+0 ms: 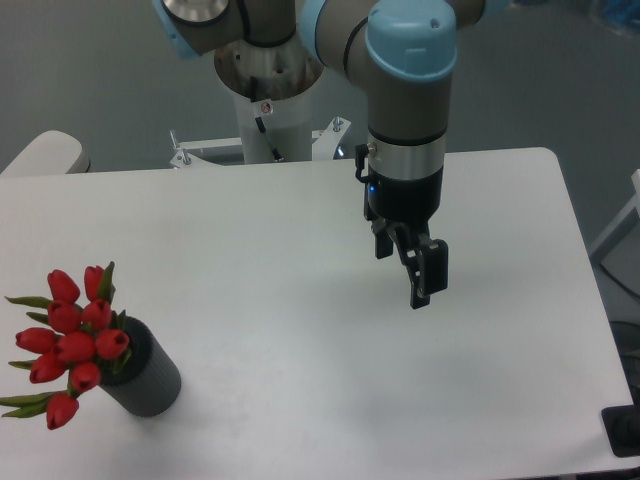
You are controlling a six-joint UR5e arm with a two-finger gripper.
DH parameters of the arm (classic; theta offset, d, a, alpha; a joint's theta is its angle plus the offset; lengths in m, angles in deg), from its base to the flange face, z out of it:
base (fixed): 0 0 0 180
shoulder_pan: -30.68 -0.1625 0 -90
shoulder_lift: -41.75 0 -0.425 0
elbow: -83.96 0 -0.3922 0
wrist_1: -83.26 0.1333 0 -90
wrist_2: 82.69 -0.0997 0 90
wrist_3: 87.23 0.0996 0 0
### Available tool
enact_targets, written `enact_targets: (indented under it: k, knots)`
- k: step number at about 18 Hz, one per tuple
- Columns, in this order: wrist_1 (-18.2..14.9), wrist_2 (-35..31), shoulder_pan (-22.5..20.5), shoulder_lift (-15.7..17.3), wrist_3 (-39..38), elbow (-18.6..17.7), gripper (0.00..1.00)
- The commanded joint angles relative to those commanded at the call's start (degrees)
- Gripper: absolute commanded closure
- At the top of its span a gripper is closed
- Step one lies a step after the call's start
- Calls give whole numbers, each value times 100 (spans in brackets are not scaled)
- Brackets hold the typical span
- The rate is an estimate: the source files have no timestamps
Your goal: Insert the flowers into the vase
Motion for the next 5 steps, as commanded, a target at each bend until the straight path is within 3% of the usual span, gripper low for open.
enact_targets:
  k: [5]
  knots:
    - [9, 0, 18, -9, 0, 0, 0]
